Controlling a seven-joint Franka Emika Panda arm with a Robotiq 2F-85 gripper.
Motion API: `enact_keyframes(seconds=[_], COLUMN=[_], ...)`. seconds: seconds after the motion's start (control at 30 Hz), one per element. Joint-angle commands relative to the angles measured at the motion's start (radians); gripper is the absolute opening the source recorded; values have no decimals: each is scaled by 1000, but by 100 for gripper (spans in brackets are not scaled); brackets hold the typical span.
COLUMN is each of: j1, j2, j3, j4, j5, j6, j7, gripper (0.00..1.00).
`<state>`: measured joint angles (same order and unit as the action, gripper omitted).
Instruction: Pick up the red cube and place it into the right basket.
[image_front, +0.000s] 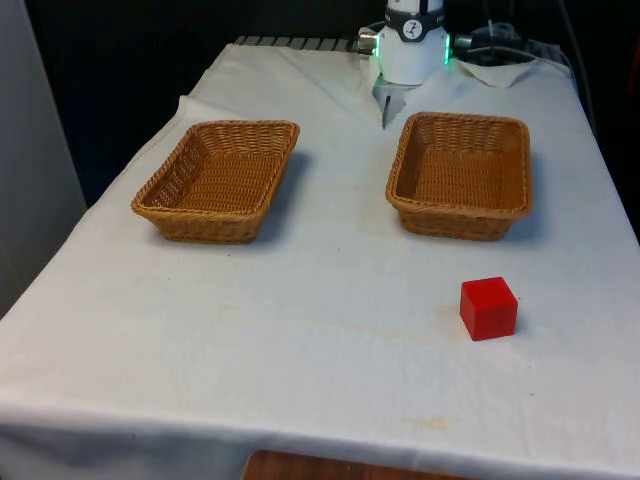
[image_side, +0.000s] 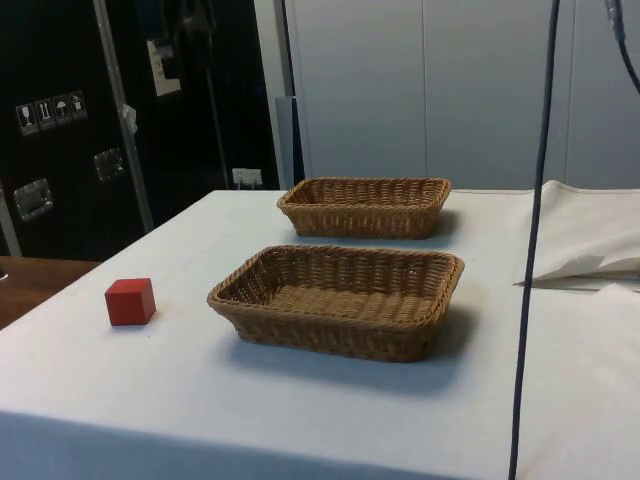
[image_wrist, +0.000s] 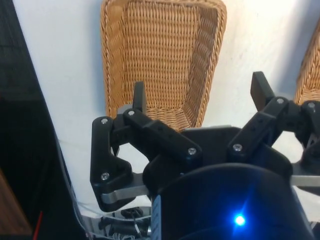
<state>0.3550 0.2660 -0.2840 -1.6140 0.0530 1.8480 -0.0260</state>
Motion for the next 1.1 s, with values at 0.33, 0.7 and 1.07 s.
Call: enact_keyframes(seconds=[0.33,0.7,1.07], j1=[-1,0,2], j2=[79,151,239], j3=[19,26,40], j4=[85,173,238], j5=[7,1,-2], j6=[19,22,66], j7=[-18,-18,-55], gripper=[100,100,100])
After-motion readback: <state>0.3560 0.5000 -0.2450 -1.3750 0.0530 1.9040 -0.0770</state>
